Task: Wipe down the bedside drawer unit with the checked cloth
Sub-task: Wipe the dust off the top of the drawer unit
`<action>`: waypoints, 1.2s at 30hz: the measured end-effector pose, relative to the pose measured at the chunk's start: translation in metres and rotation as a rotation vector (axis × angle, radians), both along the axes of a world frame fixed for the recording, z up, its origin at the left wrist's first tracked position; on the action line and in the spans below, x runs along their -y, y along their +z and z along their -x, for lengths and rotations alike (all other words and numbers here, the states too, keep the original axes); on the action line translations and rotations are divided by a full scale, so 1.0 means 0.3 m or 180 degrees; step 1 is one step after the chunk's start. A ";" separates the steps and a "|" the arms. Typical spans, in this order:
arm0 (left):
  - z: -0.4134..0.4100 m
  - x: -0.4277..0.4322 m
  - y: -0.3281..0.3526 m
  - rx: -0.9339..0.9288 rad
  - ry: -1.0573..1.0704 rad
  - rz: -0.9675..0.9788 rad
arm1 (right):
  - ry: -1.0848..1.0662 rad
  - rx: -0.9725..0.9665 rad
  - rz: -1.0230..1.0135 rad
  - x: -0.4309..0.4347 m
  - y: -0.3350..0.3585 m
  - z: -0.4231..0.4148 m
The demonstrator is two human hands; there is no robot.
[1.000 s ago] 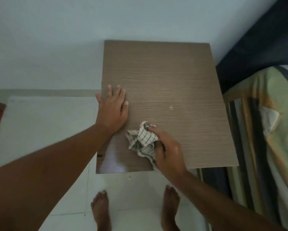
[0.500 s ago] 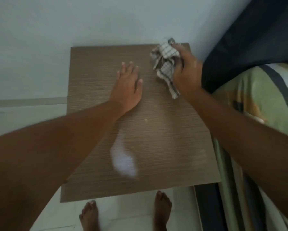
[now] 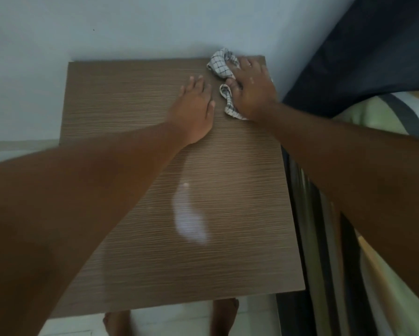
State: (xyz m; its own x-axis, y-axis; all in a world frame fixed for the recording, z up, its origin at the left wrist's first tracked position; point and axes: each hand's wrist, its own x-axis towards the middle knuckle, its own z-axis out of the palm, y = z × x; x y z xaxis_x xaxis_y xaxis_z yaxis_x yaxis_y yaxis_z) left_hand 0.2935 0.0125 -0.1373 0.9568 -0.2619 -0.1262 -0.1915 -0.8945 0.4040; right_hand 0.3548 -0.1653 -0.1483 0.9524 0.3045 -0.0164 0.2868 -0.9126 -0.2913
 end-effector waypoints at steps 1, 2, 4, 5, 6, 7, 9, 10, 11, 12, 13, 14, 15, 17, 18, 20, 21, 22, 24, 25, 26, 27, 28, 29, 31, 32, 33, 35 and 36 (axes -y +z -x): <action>-0.001 -0.004 -0.004 0.0015 -0.0028 -0.0015 | 0.0040 -0.0028 0.0026 0.003 -0.005 0.010; 0.000 -0.008 -0.006 0.0031 -0.0049 -0.0015 | 0.0073 -0.0072 0.0044 0.007 -0.005 0.023; 0.006 -0.013 -0.005 0.0101 -0.0084 -0.0021 | 0.0132 -0.0030 0.0090 0.008 -0.002 0.052; 0.011 -0.017 -0.005 0.0130 -0.0099 -0.0014 | 0.0178 0.0010 0.0101 0.006 -0.002 0.073; 0.019 -0.023 -0.005 0.0135 -0.0117 -0.0001 | 0.0231 0.0052 0.0089 0.004 -0.004 0.097; 0.028 -0.030 -0.006 0.0140 -0.0136 0.0004 | 0.0259 0.0088 0.0071 0.002 -0.007 0.123; 0.052 -0.040 -0.011 0.0163 -0.0204 -0.0022 | 0.0241 0.0107 0.0027 -0.002 -0.009 0.181; 0.067 -0.046 -0.012 0.0170 -0.0249 -0.0052 | 0.0224 0.0100 0.0018 -0.005 -0.008 0.211; 0.081 -0.052 -0.017 0.0176 -0.0287 -0.0083 | 0.0217 0.0089 0.0011 -0.008 -0.007 0.241; 0.096 -0.059 -0.021 0.0191 -0.0309 -0.0108 | 0.0217 0.0075 -0.0007 -0.014 -0.007 0.270; 0.111 -0.066 -0.025 0.0208 -0.0317 -0.0121 | 0.0211 0.0062 -0.0034 -0.021 -0.008 0.299; 0.128 -0.072 -0.027 0.0224 -0.0323 -0.0129 | 0.0208 0.0056 -0.0062 -0.027 -0.010 0.326; 0.145 -0.079 -0.028 0.0231 -0.0331 -0.0136 | 0.0210 0.0058 -0.0081 -0.033 -0.009 0.353; 0.183 -0.092 -0.027 0.0233 -0.0370 -0.0160 | 0.0198 0.0098 -0.0109 -0.040 -0.010 0.401; 0.203 -0.099 -0.027 0.0224 -0.0392 -0.0168 | 0.0183 0.0126 -0.0123 -0.043 -0.012 0.423; 0.244 -0.114 -0.028 0.0203 -0.0426 -0.0184 | 0.0150 0.0126 -0.0127 -0.050 -0.013 0.466; 0.263 -0.121 -0.027 0.0199 -0.0433 -0.0192 | 0.0140 0.0116 -0.0123 -0.054 -0.012 0.487; 0.284 -0.126 -0.026 0.0199 -0.0438 -0.0203 | 0.0141 0.0124 -0.0119 -0.058 -0.011 0.509; 0.324 -0.136 -0.024 0.0193 -0.0447 -0.0220 | 0.0154 0.0151 -0.0143 -0.067 -0.008 0.560; 0.344 -0.142 -0.024 0.0194 -0.0449 -0.0217 | 0.0160 0.0155 -0.0166 -0.071 -0.008 0.587; 0.364 -0.150 -0.023 0.0201 -0.0449 -0.0210 | 0.0171 0.0158 -0.0192 -0.074 -0.008 0.614; 0.383 -0.158 -0.022 0.0210 -0.0448 -0.0201 | 0.0190 0.0165 -0.0216 -0.077 -0.007 0.643; 0.404 -0.167 -0.021 0.0217 -0.0451 -0.0201 | 0.0221 0.0185 -0.0232 -0.078 -0.007 0.672; 0.425 -0.177 -0.019 0.0224 -0.0464 -0.0213 | 0.0265 0.0206 -0.0248 -0.079 -0.008 0.700; 0.470 -0.195 -0.017 0.0219 -0.0487 -0.0239 | 0.0365 0.0192 -0.0292 -0.086 -0.007 0.764; 0.491 -0.203 -0.016 0.0209 -0.0480 -0.0232 | 0.0418 0.0161 -0.0322 -0.089 -0.007 0.796; 0.511 -0.209 -0.016 0.0197 -0.0465 -0.0206 | 0.0477 0.0131 -0.0346 -0.092 -0.005 0.828; 0.552 -0.220 -0.020 0.0185 -0.0455 -0.0120 | 0.0625 0.0111 -0.0357 -0.094 -0.007 0.892; 0.572 -0.227 -0.023 0.0185 -0.0473 -0.0088 | 0.0697 0.0108 -0.0369 -0.094 -0.010 0.924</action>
State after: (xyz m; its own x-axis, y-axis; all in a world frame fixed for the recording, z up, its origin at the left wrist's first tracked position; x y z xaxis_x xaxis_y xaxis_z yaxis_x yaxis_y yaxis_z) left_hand 0.1220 0.0806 -0.1442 0.9137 -0.3983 -0.0807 -0.3450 -0.8652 0.3640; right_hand 0.0775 -0.1370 -0.1513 0.8629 0.5017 0.0616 0.4855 -0.7887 -0.3772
